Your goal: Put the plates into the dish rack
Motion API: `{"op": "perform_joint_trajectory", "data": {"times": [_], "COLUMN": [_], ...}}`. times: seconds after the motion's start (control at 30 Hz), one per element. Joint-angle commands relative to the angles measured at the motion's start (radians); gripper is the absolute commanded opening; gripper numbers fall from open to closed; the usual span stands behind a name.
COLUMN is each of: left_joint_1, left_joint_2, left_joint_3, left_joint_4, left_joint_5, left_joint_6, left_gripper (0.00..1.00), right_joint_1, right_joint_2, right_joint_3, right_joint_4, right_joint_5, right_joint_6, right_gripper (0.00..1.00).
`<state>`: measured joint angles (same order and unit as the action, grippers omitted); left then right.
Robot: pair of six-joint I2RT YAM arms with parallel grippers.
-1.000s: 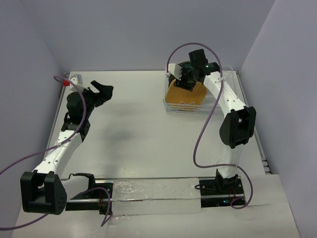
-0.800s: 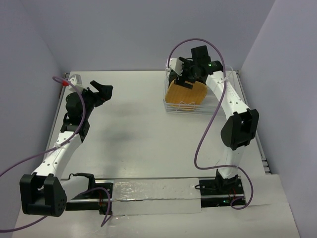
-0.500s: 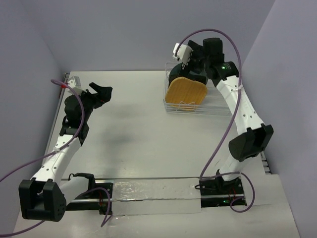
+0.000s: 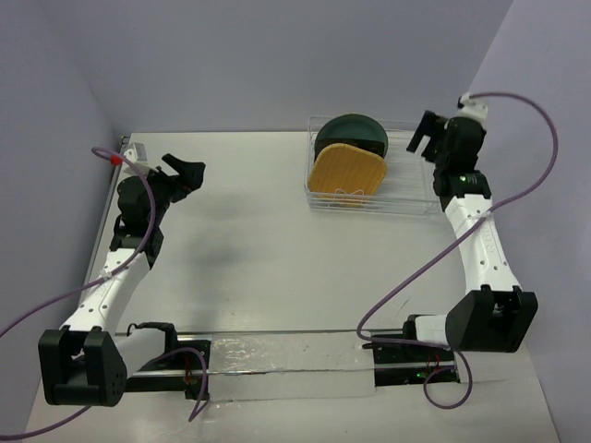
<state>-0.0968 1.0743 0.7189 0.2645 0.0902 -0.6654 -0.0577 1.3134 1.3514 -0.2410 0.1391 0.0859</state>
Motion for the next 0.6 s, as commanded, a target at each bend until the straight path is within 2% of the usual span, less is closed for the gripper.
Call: {"op": "perform_joint_trajectory", "data": {"times": [0.0,0.17,0.57], "left_joint_1": [0.046,0.065,0.076], "left_joint_2": [-0.014,-0.028,-0.036], "left_joint_3": [-0.003,-0.028,-0.037], "left_joint_4": [0.042,0.054,0.047], "left_joint_5": [0.029,0.034,0.024], "left_joint_6": [-0.001,0.002,0.012], "left_gripper": [0.99,0.99,0.99], "right_joint_1": [-0.039,-0.065,-0.065], "right_joint_2": [-0.121,-0.281,-0.379], "right_joint_3": [-0.233,-0.444,-0.526], "right_joint_4": [0.092,0.18,0.198], "right_joint_5": [0.177,0.215,0.214], "right_joint_6": [0.383,0.438,0.374], "right_gripper": [1.0,1.0,1.0]}}
